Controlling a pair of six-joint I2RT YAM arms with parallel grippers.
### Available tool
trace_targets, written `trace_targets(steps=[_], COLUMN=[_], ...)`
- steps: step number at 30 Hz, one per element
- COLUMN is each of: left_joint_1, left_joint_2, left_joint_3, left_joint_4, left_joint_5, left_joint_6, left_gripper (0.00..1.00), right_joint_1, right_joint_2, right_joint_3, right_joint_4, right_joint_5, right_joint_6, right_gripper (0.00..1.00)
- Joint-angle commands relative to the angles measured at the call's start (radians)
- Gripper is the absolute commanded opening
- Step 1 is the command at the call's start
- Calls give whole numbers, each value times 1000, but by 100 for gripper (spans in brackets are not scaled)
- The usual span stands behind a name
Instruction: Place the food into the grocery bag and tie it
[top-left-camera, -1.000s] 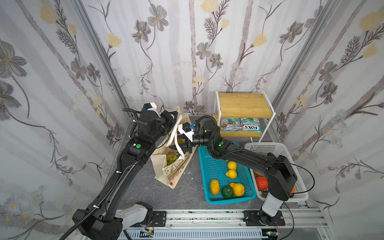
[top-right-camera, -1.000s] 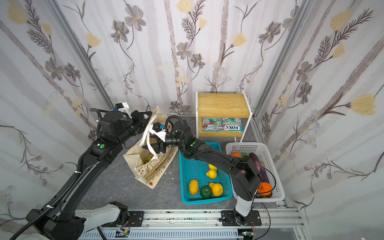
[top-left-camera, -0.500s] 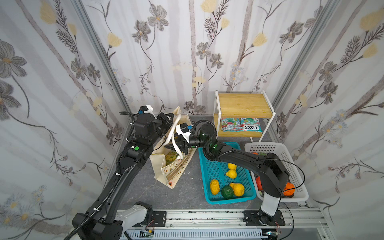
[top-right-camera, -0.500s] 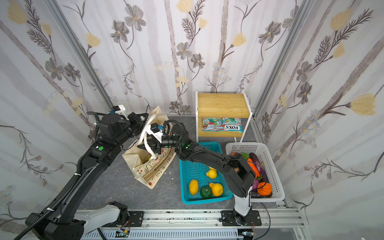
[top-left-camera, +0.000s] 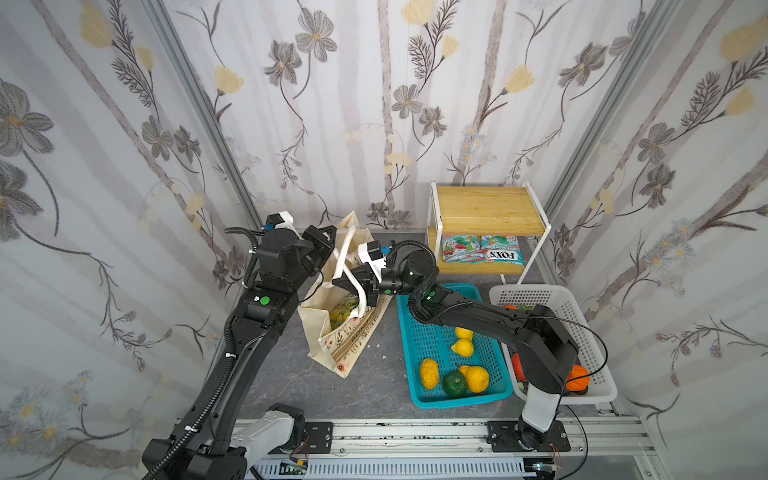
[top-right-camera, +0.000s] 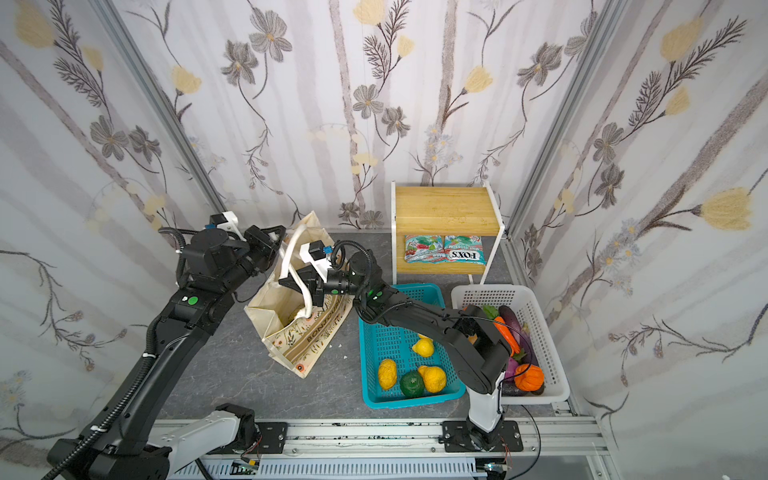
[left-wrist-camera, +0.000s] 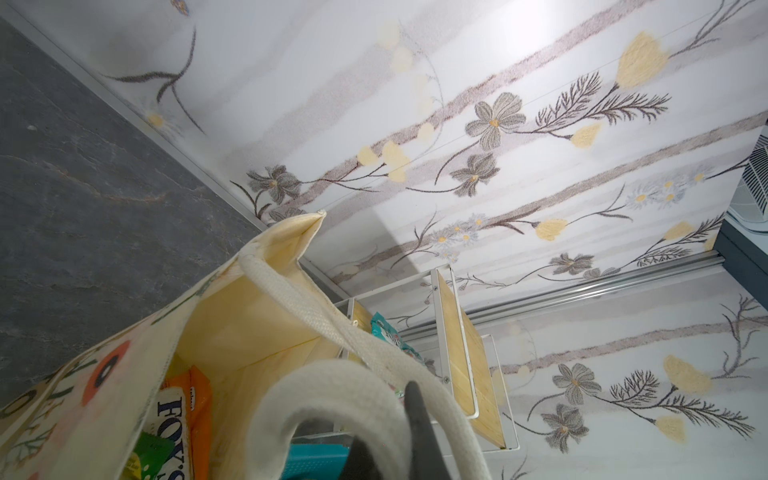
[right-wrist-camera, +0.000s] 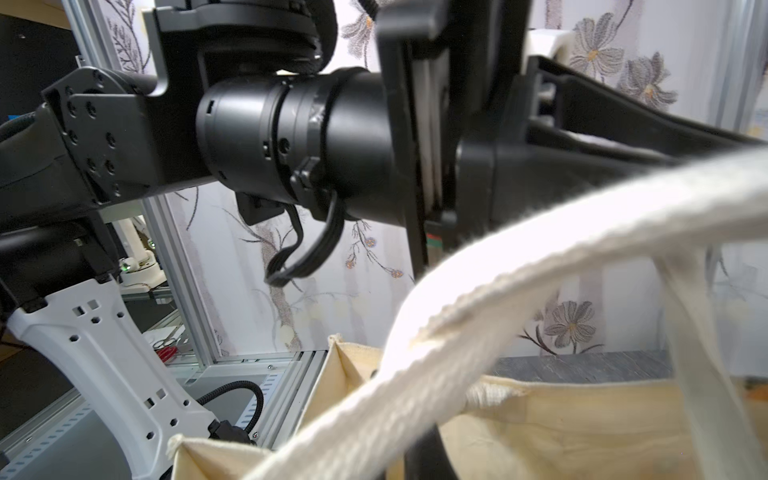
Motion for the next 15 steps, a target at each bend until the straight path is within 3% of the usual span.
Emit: trace_targets(steps=[1, 9, 15], left_joint_1=[50, 160, 250], left_joint_2=[-12, -40, -94], left_joint_3=[26, 25, 14], left_joint_4=[36, 37, 42], left_joint_5=[3, 35, 26], left_joint_6=[12, 19, 113], left_gripper=[0, 0, 0], right_joint_1=[-7, -18, -54], right_joint_2=[-46, -59, -41], right_joint_3=[-2, 172, 311], right_joint_4=[-160, -658, -741], right_joint_5=[96, 373, 479], right_joint_6=[-75, -209, -78], right_gripper=[0, 0, 0])
